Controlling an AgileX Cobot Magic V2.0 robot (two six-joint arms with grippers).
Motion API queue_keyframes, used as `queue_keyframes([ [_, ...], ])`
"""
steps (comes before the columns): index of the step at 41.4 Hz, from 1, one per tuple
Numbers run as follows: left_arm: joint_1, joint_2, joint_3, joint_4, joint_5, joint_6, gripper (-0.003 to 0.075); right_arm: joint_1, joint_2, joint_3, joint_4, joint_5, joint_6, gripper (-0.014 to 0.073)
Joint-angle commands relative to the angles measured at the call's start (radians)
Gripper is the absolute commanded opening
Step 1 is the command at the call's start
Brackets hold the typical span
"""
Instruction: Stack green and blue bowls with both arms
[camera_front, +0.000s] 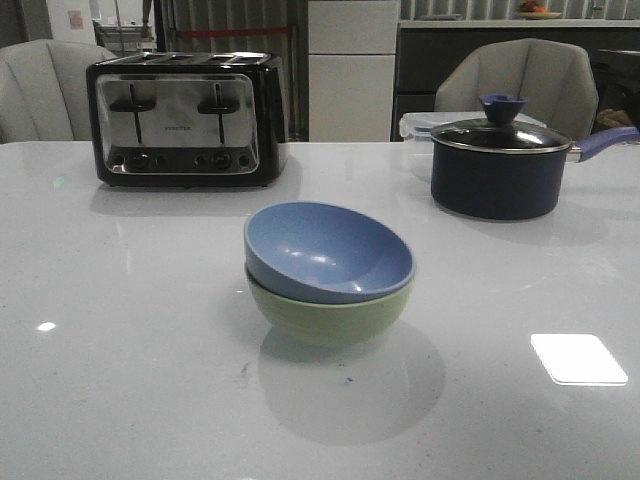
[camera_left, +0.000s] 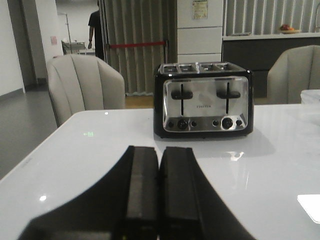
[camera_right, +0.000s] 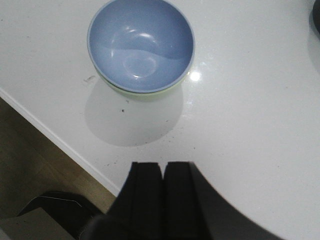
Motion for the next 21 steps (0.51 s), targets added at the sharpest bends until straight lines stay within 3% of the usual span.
queue_keyframes([
  [1,0.004,-0.022,0.005,-0.003,-0.096,0.002,0.0093,-0.001,-0.005,-0.027,0.008,-0.060,-0.006,0.0027],
  [21,0.004,-0.020,0.005,-0.007,-0.082,0.002,0.0093,-0.001,-0.005,-0.027,0.008,-0.060,-0.006,0.0027],
])
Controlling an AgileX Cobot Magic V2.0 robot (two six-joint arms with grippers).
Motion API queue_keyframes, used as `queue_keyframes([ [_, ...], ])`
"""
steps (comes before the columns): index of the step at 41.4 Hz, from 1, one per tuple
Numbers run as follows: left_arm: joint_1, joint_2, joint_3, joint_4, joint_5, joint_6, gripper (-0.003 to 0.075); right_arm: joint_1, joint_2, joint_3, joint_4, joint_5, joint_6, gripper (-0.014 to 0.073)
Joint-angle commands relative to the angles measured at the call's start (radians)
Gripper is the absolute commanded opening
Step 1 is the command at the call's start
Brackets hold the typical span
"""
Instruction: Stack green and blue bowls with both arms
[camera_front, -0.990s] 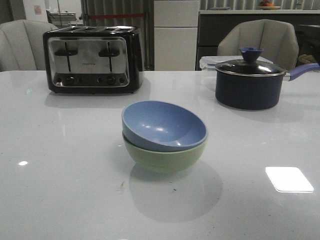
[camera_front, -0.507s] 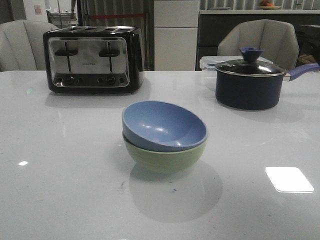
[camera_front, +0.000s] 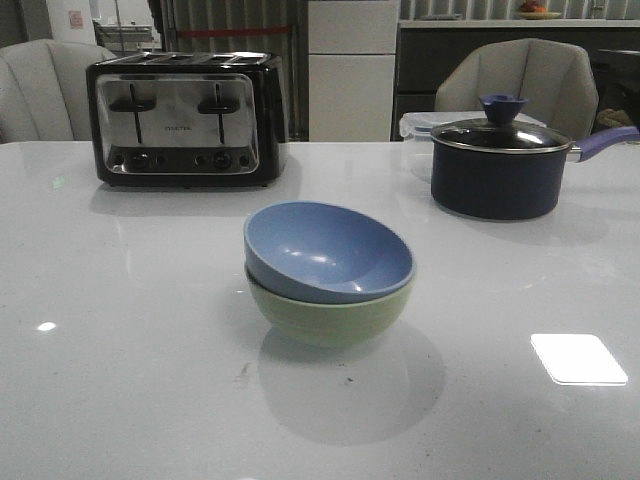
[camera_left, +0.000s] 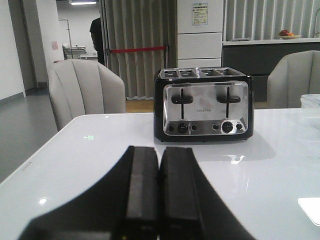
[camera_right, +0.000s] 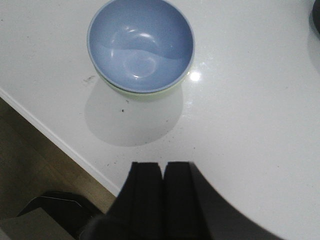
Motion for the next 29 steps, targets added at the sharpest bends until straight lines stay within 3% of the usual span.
queue_keyframes([
  [1,0.004,-0.020,0.005,-0.007,-0.081,0.002,0.0093,-0.001,-0.005,-0.027,0.008,-0.060,-0.006,0.0027],
  [21,0.004,-0.020,0.005,-0.007,-0.081,0.002,0.0093,-0.003,-0.017,-0.016,0.000,-0.067,-0.006,0.0027],
  [29,0.004,-0.019,0.005,-0.007,-0.081,0.002,0.0093,-0.186,-0.191,0.108,-0.045,-0.197,-0.006,0.0027],
])
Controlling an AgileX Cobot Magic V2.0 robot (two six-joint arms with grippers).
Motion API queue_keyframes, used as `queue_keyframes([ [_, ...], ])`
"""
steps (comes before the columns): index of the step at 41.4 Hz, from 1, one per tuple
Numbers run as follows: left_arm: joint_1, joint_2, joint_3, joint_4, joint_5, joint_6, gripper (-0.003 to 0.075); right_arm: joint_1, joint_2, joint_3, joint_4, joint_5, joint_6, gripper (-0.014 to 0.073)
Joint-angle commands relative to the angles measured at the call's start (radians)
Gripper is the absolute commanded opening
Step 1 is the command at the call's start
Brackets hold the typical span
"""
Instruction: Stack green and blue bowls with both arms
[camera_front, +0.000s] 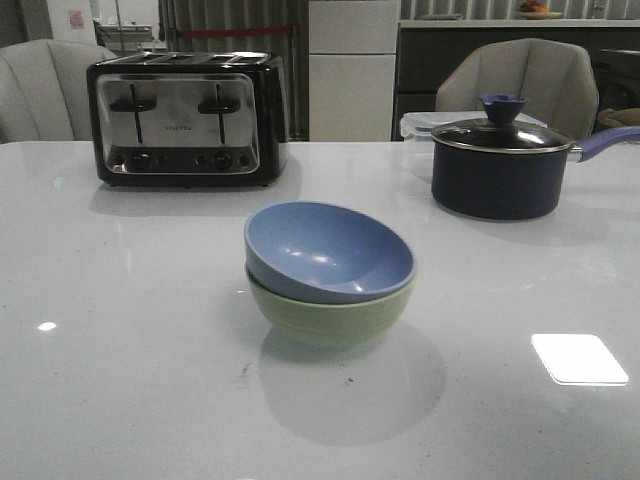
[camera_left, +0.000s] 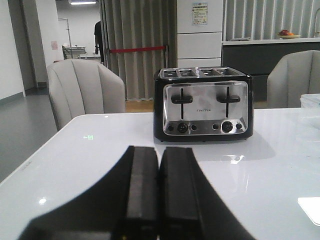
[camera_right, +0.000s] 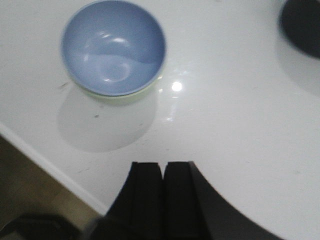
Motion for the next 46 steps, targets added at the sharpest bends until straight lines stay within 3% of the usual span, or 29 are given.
queue_keyframes([
  [1,0.004,-0.019,0.005,-0.007,-0.082,0.002,0.0093,-0.109,-0.115,0.045,-0.013,-0.155,-0.006,0.0027],
  [7,0.004,-0.019,0.005,-0.007,-0.082,0.002,0.0093,-0.269,-0.311,0.206,-0.013,-0.307,-0.006,0.0027],
  [13,0.004,-0.019,0.005,-0.007,-0.082,0.002,0.0093,-0.346,-0.511,0.363,-0.012,-0.407,-0.006,0.0027],
  [20,0.004,-0.019,0.005,-0.007,-0.082,0.002,0.0093,-0.353,-0.676,0.499,-0.005,-0.455,-0.006,0.0027],
  [32,0.004,-0.019,0.005,-0.007,-0.082,0.002,0.0093,-0.351,-0.774,0.649,0.023,-0.585,-0.006,0.0027],
  [46,0.004,-0.019,0.005,-0.007,-0.082,0.002,0.0093,-0.351,-0.772,0.646,0.019,-0.587,0.000,0.0027],
])
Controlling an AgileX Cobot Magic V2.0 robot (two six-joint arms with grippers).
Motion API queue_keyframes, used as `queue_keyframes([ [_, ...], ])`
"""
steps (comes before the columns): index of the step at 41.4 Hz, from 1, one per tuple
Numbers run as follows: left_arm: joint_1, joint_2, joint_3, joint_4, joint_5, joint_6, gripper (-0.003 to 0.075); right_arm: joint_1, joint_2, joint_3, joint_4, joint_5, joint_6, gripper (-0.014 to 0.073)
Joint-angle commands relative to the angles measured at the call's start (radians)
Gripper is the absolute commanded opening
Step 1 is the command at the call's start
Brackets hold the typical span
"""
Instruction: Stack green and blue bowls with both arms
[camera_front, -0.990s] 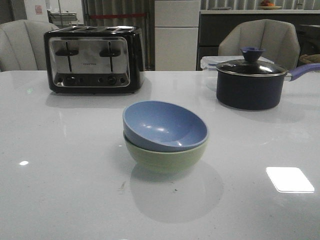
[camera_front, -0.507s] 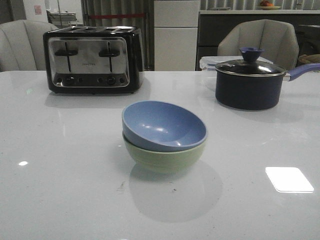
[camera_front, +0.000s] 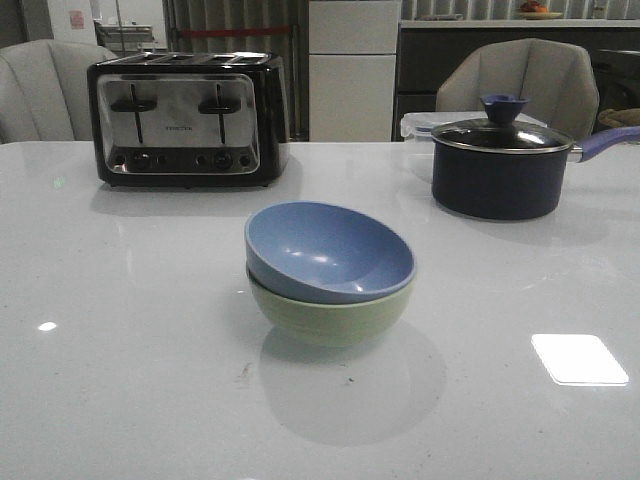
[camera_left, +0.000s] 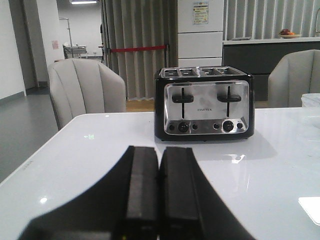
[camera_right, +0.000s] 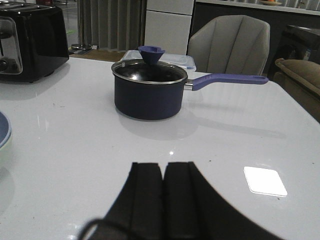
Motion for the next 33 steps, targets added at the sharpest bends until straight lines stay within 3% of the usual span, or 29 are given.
queue_keyframes([
  [1,0.003,-0.019,0.005,-0.007,-0.084,0.002,0.0093,-0.005,-0.019,-0.003,-0.023,-0.107,0.024,0.0027],
  [7,0.003,-0.019,0.005,-0.007,-0.084,0.002,0.0093,-0.005,-0.019,-0.002,-0.210,-0.177,0.265,0.0027],
  [33,0.003,-0.019,0.005,-0.007,-0.084,0.002,0.0093,-0.005,-0.019,-0.002,-0.211,-0.169,0.268,0.0027],
])
